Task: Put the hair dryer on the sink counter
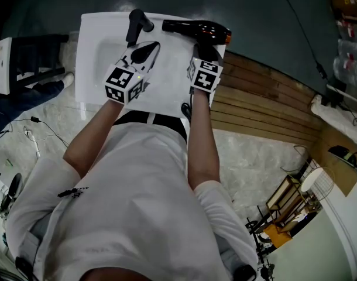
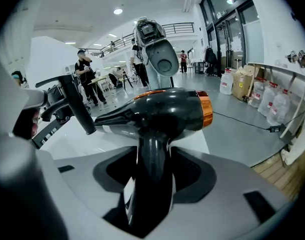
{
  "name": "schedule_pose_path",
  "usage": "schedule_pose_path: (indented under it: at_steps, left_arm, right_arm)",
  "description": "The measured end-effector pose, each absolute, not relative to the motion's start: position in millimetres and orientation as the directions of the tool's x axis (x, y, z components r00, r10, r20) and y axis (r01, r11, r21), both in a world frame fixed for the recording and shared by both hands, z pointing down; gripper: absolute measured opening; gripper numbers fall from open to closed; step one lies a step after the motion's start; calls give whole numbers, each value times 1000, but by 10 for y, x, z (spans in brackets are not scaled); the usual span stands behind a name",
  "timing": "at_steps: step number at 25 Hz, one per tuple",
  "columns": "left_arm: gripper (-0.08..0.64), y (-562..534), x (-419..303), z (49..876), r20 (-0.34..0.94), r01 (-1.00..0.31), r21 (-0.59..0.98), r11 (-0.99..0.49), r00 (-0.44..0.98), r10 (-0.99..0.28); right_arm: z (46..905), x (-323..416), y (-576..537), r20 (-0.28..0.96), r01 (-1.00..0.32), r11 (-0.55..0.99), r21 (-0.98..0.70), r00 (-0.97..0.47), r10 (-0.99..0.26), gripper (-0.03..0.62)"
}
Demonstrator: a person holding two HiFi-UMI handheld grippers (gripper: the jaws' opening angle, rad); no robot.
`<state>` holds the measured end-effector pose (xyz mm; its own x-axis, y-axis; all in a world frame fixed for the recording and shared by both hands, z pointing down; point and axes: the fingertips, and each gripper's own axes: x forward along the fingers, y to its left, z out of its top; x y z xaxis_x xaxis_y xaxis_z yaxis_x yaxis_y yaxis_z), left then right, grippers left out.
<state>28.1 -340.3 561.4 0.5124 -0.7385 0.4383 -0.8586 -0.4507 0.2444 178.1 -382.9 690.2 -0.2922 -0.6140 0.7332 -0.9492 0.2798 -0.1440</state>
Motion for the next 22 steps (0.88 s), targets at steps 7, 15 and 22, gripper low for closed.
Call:
schedule_pose_path:
  at_steps: [7, 15, 22]
  left_arm:
    - [2, -3340, 302, 5579, 436, -855, 239, -459, 517, -736]
    - [2, -3237, 288, 5516, 426, -850, 232, -473, 526, -736]
    - [2, -3159, 273, 5424, 408, -838, 230, -495, 545, -733]
  right_arm:
    - [6865, 1829, -3766, 734, -949, 289, -124, -284, -617, 204]
    - [6746, 1884, -3686, 716, -954, 280, -107, -269, -644, 206]
    - [6597, 1906, -3627, 695, -959, 265, -97, -255, -672, 206]
